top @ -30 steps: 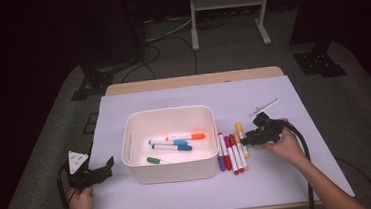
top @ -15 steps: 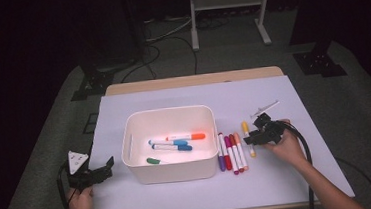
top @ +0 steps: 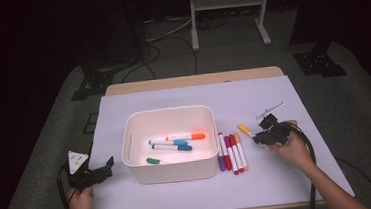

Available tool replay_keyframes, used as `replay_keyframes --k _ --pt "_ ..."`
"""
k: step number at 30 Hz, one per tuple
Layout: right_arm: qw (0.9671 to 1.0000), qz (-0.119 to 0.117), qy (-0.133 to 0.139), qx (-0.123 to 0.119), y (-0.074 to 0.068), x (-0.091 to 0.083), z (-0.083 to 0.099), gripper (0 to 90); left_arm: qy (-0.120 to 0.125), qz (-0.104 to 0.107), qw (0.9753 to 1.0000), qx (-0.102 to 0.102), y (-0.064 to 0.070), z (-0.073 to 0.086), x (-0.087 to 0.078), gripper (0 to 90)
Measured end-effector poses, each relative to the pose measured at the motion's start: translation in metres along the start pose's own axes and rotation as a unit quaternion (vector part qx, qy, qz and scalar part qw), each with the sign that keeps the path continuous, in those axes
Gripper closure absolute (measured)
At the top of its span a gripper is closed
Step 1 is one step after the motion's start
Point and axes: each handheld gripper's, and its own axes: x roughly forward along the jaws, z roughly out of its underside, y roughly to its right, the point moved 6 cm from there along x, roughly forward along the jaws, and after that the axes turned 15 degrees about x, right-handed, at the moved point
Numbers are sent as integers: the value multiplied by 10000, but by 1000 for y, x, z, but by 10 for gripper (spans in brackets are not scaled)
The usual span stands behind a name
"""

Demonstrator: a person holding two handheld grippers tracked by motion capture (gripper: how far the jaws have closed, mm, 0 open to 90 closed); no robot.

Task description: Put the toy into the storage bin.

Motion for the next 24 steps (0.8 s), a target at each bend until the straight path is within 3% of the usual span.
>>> replay_keyframes --k 4,5,14,18,24 --pt "9998 -145 -52 116 1 -3 1 755 1 9 10000 0 0 0 0 0" --pt "9994 -283 -63 181 1 -6 2 755 -11 8 10000 -6 0 0 0 0" --pt "9968 -764 2 233 -11 -28 2 756 -14 4 10000 11 1 0 1 0" --pt "9951 -963 28 243 -16 -36 0 756 -23 5 10000 13 0 0 1 0" --pt "9897 -1408 162 192 -29 -59 -7 756 -21 2 10000 13 0 0 1 0"
